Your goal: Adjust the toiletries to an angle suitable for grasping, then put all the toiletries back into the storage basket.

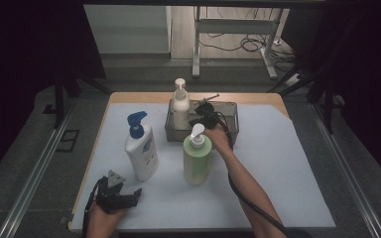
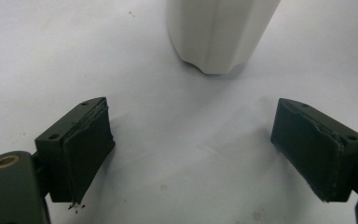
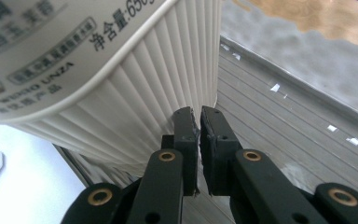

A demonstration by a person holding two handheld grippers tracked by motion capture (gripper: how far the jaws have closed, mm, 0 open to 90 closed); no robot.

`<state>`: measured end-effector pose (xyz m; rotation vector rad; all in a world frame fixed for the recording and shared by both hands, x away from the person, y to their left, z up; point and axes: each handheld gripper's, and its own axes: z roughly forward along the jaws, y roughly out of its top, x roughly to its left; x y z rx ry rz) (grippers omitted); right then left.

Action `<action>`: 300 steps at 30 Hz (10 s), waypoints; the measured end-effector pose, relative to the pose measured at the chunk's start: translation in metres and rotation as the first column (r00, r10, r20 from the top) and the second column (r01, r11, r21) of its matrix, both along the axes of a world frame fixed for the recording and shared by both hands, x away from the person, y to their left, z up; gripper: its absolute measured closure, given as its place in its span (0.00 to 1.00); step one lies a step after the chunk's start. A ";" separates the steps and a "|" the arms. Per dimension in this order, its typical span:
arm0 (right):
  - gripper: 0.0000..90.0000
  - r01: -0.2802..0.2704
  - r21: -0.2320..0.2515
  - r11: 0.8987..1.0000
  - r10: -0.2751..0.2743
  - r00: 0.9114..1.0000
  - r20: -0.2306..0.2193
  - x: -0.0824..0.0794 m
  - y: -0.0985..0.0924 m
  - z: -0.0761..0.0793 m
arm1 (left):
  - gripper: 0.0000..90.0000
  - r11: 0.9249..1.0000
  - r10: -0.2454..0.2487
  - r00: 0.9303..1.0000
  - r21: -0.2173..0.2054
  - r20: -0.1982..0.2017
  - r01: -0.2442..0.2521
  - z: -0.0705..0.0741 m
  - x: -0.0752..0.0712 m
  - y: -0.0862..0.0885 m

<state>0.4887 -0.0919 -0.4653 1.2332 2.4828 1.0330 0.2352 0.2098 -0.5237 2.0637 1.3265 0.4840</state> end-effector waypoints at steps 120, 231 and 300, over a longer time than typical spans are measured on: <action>0.15 -0.155 -0.011 0.988 0.155 0.980 0.123 -0.134 -0.113 0.028 | 0.13 1.000 0.000 1.000 0.002 0.001 0.000 0.000 0.000 0.000; 0.14 -0.172 -0.014 0.985 0.171 0.956 0.238 -0.128 -0.033 0.130 | 0.13 1.000 -0.001 1.000 0.001 0.000 0.001 0.000 0.000 0.000; 0.14 0.032 -0.048 0.998 -0.020 0.971 0.237 -0.025 -0.022 0.092 | 0.13 1.000 -0.001 1.000 0.001 -0.001 0.001 0.000 0.000 0.000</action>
